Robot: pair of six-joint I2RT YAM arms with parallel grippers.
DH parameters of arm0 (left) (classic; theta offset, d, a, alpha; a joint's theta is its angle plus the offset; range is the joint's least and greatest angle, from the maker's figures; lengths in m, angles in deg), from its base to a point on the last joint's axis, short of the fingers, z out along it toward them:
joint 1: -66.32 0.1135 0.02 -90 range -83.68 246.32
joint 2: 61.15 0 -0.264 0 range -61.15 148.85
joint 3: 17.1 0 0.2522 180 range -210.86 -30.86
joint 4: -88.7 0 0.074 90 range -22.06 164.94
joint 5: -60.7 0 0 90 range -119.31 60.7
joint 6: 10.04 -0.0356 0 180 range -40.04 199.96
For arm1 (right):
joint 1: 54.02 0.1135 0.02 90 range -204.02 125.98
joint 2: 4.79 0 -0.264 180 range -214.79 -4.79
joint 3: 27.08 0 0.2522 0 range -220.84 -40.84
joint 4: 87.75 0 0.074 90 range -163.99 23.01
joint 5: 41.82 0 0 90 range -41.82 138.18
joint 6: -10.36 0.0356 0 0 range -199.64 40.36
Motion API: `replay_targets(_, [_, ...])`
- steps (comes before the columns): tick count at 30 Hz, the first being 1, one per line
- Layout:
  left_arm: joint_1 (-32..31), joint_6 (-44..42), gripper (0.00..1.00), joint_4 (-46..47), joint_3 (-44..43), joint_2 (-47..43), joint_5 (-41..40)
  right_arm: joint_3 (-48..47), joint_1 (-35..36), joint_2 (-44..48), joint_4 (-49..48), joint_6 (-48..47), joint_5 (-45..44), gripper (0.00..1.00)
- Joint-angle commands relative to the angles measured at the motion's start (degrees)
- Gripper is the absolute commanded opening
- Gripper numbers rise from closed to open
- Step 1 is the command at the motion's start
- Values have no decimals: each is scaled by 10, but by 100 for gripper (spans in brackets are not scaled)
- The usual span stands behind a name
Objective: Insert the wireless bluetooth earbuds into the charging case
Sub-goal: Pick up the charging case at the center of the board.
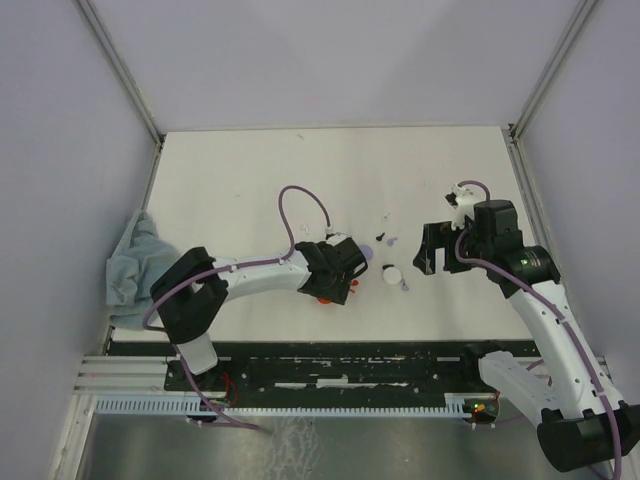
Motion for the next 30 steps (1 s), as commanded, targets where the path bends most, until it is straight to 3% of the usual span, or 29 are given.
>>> replay_targets(1, [-3, 28, 75, 32, -17, 15, -13, -2, 5, 0, -22, -1, 2, 99])
replay_targets(11, [1, 31, 68, 59, 0, 27, -11, -14, 8, -10, -11, -5, 7, 99])
replay_targets(19, [3, 12, 51, 82, 31, 0, -19, -35, 10, -37, 0, -12, 25, 99])
replay_targets(30, [3, -207, 39, 179, 74, -128, -42, -50, 20, -84, -61, 36, 151, 99])
